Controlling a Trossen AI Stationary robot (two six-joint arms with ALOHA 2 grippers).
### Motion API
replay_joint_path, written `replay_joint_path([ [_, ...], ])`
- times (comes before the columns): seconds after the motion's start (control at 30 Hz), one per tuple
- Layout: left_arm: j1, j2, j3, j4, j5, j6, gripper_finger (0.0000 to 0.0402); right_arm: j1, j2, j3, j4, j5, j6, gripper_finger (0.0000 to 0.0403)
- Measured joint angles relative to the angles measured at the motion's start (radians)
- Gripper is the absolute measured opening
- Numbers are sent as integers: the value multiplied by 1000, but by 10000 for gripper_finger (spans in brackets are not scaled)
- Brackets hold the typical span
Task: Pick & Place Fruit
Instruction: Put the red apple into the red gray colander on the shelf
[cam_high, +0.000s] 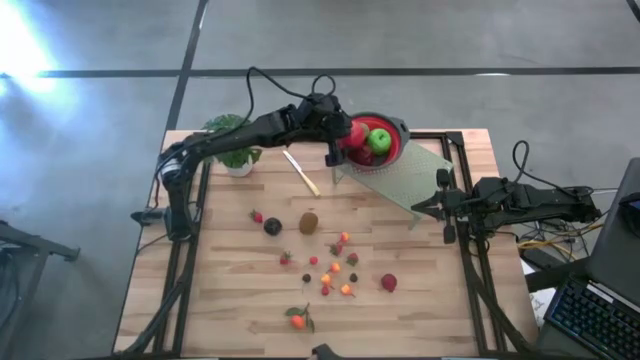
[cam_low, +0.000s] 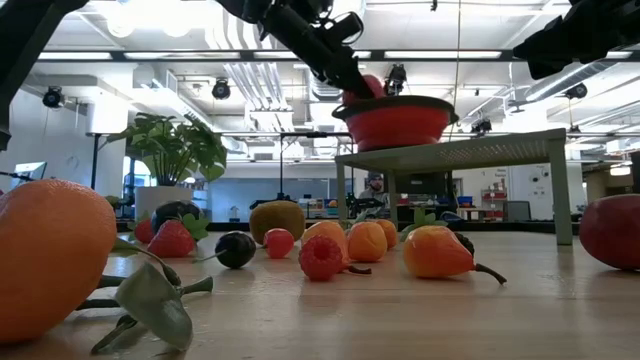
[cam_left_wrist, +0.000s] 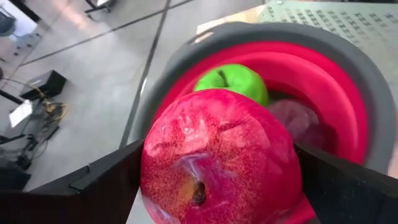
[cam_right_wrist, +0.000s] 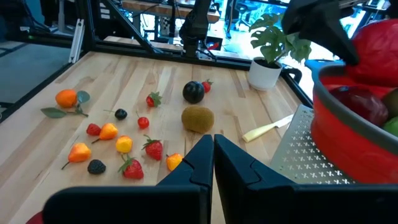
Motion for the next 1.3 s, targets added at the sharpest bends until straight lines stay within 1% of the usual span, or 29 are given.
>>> replay_joint_path([
  [0.13,-1,0,0,7,-18,3,395,0,0,0,0,0,0,8],
  [0.73,-1,-1,0,5,-18,-2,395,0,0,0,0,0,1,8],
  [0.9,-1,-2,0,0,17,-30,395,0,0,0,0,0,2,8],
  [0.97,-2,-2,0,-1,34,-16,398,0,0,0,0,0,0,8],
  [1.07,-3,-2,0,-14,86,21,399,0,0,0,0,0,2,8],
  [1.3,-4,-2,0,-35,93,-1,400,0,0,0,0,0,0,8],
])
